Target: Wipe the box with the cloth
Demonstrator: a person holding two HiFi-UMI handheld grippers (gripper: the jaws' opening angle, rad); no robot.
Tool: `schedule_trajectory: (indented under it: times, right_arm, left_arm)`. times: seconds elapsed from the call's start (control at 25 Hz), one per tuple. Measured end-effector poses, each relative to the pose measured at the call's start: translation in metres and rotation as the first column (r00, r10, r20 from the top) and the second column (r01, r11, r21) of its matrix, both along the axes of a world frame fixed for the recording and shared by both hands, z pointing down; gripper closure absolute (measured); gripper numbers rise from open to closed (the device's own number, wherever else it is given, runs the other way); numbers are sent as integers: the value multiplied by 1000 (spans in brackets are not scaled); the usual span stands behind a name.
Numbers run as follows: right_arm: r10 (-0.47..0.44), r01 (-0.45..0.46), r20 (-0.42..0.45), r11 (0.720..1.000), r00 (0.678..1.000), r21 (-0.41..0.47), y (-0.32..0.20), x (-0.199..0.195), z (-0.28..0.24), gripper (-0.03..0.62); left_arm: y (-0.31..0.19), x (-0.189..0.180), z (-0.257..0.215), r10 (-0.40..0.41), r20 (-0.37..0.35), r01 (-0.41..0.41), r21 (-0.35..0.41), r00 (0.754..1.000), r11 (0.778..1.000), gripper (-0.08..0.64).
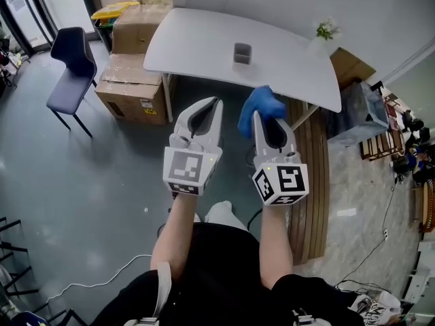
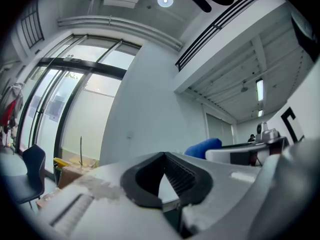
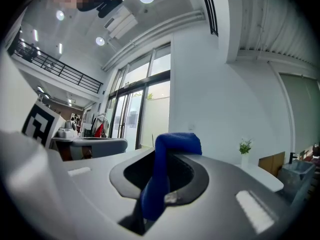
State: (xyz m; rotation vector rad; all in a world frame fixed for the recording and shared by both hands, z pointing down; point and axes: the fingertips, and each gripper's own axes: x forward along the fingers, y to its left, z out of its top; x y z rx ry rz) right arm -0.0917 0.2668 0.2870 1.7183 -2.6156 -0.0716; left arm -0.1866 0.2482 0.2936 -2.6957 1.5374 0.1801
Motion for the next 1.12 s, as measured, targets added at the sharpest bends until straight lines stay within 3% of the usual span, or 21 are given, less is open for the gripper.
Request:
schedule_trajectory:
  times: [0.32,0.52,0.88,1.12]
  right_arm:
    - [35,-35,21,999,999,-1,-42,13,3,535]
    - [36,-36,24,999,999,5,-78,22,6,535]
    - [82,-80,32,995,996,-66,-173,81,42,535]
    - [65,-57,47,986,997,-155,-265,113,77,535]
  left_arm:
    - [-30,14,1,70,0,-70,31,998,997,560]
    - [-67,19,3,69,-1,-69,38,998,997,560]
    - [-163,69,41,84,58,-82,-31,995,996,560]
    - [-252,95,84,84,92,-71,-141,992,987,560]
